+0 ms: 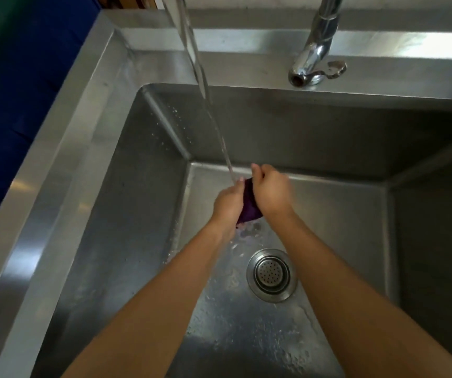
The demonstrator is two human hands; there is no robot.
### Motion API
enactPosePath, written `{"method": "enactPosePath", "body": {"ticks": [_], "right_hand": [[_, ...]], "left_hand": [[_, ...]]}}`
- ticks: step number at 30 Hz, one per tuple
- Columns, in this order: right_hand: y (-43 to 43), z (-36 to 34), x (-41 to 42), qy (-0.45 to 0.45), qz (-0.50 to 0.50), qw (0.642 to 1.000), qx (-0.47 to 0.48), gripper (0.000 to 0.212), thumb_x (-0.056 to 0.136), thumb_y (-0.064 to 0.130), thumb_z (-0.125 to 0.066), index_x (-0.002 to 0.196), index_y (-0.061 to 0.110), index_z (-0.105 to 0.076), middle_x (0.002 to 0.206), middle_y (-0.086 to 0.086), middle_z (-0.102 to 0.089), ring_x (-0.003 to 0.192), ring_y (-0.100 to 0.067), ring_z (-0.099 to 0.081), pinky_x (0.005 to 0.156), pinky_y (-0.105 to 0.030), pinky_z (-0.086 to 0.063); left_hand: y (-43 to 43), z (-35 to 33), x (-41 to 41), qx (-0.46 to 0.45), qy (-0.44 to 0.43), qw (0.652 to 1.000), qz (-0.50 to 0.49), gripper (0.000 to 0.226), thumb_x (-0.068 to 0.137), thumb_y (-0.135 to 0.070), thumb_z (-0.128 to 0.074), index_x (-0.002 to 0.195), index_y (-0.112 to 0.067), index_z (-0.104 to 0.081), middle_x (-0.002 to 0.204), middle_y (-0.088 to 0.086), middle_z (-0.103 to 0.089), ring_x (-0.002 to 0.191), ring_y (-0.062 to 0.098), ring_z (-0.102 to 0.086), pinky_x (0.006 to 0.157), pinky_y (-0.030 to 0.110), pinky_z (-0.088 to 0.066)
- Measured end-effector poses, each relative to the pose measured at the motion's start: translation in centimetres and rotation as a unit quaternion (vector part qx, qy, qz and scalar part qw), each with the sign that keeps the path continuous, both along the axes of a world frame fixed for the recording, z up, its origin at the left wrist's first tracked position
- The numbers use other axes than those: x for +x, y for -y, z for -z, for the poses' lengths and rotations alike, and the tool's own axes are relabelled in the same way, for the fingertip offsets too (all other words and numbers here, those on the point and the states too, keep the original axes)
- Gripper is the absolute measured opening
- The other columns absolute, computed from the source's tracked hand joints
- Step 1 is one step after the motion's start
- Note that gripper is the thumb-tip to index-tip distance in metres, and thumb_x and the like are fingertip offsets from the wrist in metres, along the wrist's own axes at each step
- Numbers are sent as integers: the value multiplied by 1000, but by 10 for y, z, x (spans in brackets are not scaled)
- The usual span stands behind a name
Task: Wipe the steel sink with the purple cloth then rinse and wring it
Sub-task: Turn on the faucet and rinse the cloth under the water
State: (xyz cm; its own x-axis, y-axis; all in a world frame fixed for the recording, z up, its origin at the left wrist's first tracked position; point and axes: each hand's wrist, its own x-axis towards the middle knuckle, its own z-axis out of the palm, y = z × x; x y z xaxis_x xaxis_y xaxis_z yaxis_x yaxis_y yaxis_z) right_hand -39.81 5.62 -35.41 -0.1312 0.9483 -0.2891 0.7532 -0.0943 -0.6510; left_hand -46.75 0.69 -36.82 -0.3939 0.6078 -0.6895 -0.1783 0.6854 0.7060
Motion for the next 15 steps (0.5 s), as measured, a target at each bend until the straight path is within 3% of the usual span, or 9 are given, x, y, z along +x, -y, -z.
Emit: {"method": "enactPosePath", "body": {"ticks": [2,4,5,8,10,12,15], "right_hand": [[11,0,4,-12,-20,1000,4,33,95,38,-40,101,8,-52,100,-22,-66,94,-40,-61,78,-42,-47],[29,-9,4,-13,-56,998,26,30,95,38,-41,106,11,-49,101,-19,-65,93,-38,-62,76,-40,-47],[40,-15,1,-8,-82,995,49,32,95,39,-39,107,12,-51,103,-17,-65,93,-37,-62,74,-39,-46],[53,-34,-17,15,-99,989,110,40,98,41,-32,104,12,-59,104,-13,-66,94,-34,-63,73,-36,-45],[40,-35,-25,27,-72,994,81,43,99,39,-29,101,10,-62,104,-14,-68,97,-35,-63,75,-36,-46],[19,-26,-26,31,-39,998,43,47,100,36,-27,102,6,-64,105,-19,-68,100,-37,-63,79,-37,-47],[-2,-14,-22,-2,15,1000,-2,50,100,35,-26,100,2,-64,102,-22,-68,98,-38,-62,79,-38,-47]], "left_hand": [[-4,4,-10,0,-4,1000,-11,49,89,-60,-44,84,-16,-65,59,1,-56,40,13,-47,32,13,-26],[-7,5,-16,-12,86,996,-6,58,85,-69,-39,73,-17,-62,56,0,-58,45,15,-51,38,18,-32],[-8,5,-17,9,127,992,-20,57,88,-65,-35,71,-17,-60,54,-1,-59,48,14,-55,43,20,-37],[-5,9,-11,103,74,991,-36,49,90,-43,-30,57,-17,-56,47,-6,-55,45,5,-55,44,12,-44],[-2,10,-10,79,91,992,-31,47,96,-38,-32,58,-18,-51,49,-6,-51,44,5,-51,36,11,-40],[-1,11,-12,4,69,997,-30,47,101,-31,-29,57,-15,-40,35,-4,-43,29,6,-41,29,10,-28],[0,15,-9,-23,51,998,-22,47,98,-33,-34,56,-15,-47,28,-6,-43,21,7,-37,31,6,-21]]}}
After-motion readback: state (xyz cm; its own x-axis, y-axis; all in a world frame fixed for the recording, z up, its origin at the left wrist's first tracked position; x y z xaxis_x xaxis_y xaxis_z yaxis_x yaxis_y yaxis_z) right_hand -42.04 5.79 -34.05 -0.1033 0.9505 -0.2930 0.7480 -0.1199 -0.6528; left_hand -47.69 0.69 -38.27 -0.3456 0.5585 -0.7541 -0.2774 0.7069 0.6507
